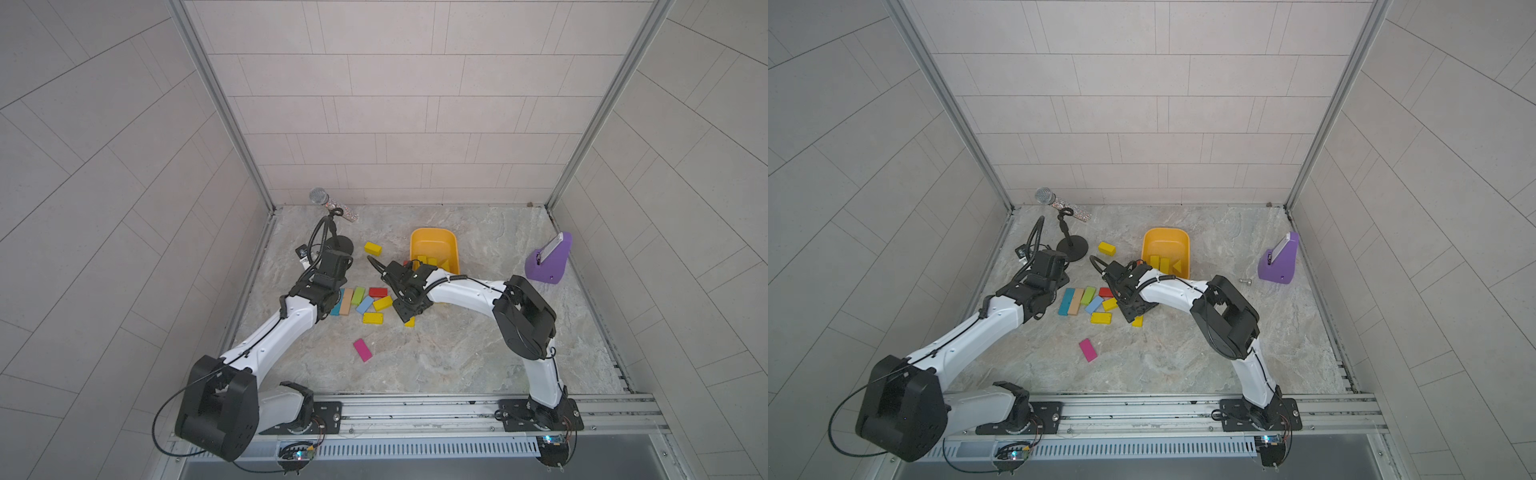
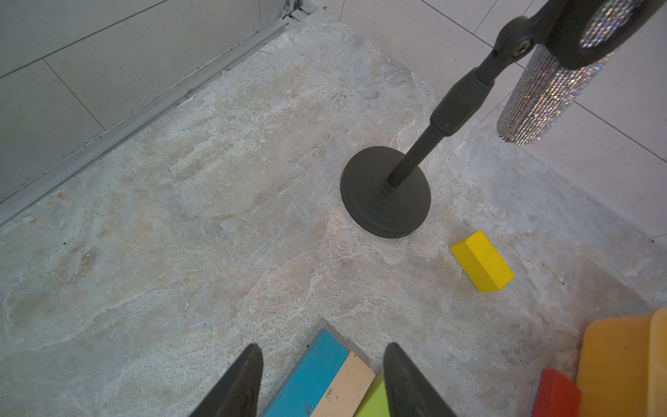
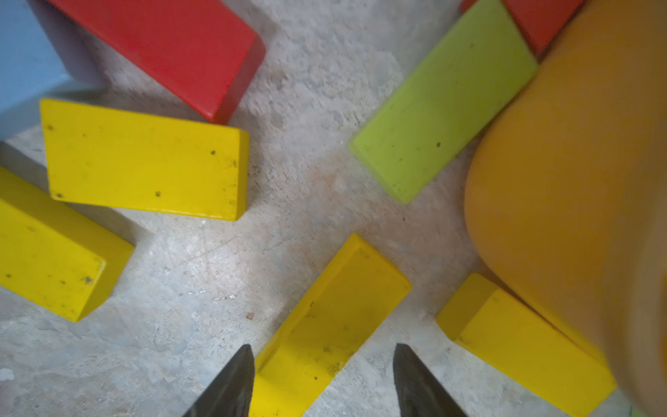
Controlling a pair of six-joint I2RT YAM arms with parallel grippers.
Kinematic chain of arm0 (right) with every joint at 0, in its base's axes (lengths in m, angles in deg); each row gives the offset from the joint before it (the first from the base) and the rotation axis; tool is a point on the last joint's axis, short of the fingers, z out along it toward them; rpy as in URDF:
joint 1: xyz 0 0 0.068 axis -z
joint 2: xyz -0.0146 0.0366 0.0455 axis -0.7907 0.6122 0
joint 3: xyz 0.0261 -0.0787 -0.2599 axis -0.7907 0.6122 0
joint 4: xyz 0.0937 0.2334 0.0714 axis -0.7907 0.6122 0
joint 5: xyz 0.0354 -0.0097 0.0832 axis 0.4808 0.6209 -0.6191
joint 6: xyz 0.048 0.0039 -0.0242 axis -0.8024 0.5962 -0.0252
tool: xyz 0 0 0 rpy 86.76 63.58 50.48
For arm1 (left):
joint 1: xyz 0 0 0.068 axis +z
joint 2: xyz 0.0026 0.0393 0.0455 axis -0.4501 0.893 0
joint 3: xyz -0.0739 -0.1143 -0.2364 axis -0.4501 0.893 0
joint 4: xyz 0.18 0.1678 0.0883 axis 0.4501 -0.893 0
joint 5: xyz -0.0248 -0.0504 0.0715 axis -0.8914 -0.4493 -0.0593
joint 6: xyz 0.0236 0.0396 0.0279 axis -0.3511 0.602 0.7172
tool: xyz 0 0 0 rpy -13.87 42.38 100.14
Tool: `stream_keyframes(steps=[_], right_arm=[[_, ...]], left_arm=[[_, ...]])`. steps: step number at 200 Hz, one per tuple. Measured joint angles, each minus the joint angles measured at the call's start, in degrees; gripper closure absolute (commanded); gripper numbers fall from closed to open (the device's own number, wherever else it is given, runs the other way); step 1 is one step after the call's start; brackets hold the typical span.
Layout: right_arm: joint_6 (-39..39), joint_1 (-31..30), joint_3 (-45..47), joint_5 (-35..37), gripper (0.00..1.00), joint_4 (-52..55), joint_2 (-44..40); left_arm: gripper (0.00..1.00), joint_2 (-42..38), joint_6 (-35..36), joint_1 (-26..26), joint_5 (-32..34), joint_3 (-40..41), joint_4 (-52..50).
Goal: Pick out the yellow building blocks
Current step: Adjust the building block at the center of the board.
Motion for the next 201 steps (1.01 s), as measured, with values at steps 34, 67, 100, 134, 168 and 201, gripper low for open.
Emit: stream_keyframes(steps=[34, 67, 100, 134, 168, 201], right_arm=[[0.02, 0.0, 0.02, 0.04, 0.37, 0.5, 0.33], [0.02, 0.0, 1.68, 0.66, 0.37, 0.5, 0.17], [0.0, 0.0, 6.29, 1.77, 0.38, 0.46, -2.71], [-0.02, 0.0, 6.67, 1.99, 0.41, 0.68, -3.06], [0.02, 0.13, 4.46, 1.51, 0.43, 0.33, -2.78], [0.02, 0.94, 2.51, -0.17, 0.48, -0.24, -1.33]], left_arm=[[0.42, 0.0, 0.0, 0.0, 0.26, 0.0, 0.0], [0.42, -0.22, 0.0, 0.0, 0.39, 0.0, -0.02], [0.42, -0.37, 0.0, 0.0, 1.07, 0.0, -0.02], [0.43, -0.37, 0.0, 0.0, 1.29, 0.0, -0.02], [0.43, -0.5, 0.0, 0.0, 1.44, 0.13, 0.0], [0.43, -0.68, 0.0, 0.0, 1.66, 0.52, -0.09]])
